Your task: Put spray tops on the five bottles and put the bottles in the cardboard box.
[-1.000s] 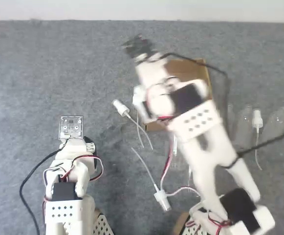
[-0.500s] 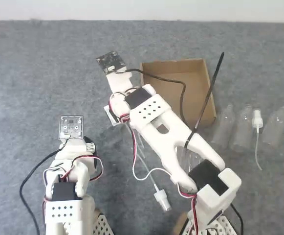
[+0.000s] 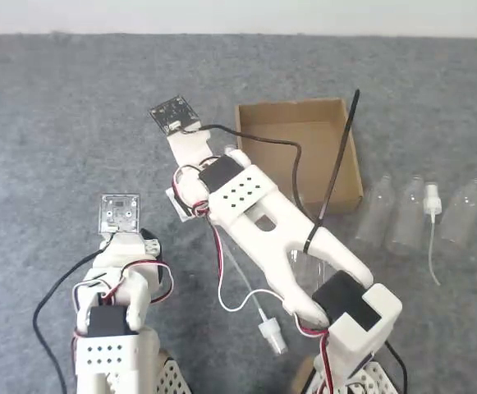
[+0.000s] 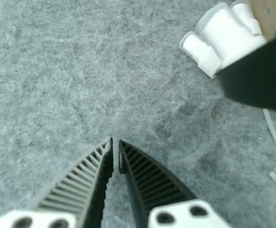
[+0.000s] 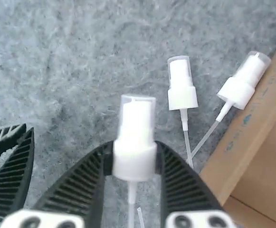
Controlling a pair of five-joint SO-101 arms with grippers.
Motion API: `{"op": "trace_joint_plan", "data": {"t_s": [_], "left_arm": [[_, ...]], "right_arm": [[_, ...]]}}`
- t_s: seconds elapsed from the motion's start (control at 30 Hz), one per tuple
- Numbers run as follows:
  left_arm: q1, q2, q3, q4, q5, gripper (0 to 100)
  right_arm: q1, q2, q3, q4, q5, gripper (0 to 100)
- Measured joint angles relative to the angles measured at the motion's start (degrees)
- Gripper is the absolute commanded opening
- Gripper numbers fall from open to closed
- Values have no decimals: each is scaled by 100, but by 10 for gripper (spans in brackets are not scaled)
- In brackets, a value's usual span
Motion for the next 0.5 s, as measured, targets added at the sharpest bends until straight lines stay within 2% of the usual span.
{"op": "trace_joint_plan", "data": {"t_s": [0.37,0.5], "left_arm": [[0,0,0,0,0,12],[0,0,0,0,0,12]], "right_arm": [[-62,0,70,9,0,151],[132,-114,-62,642,176,151]]}}
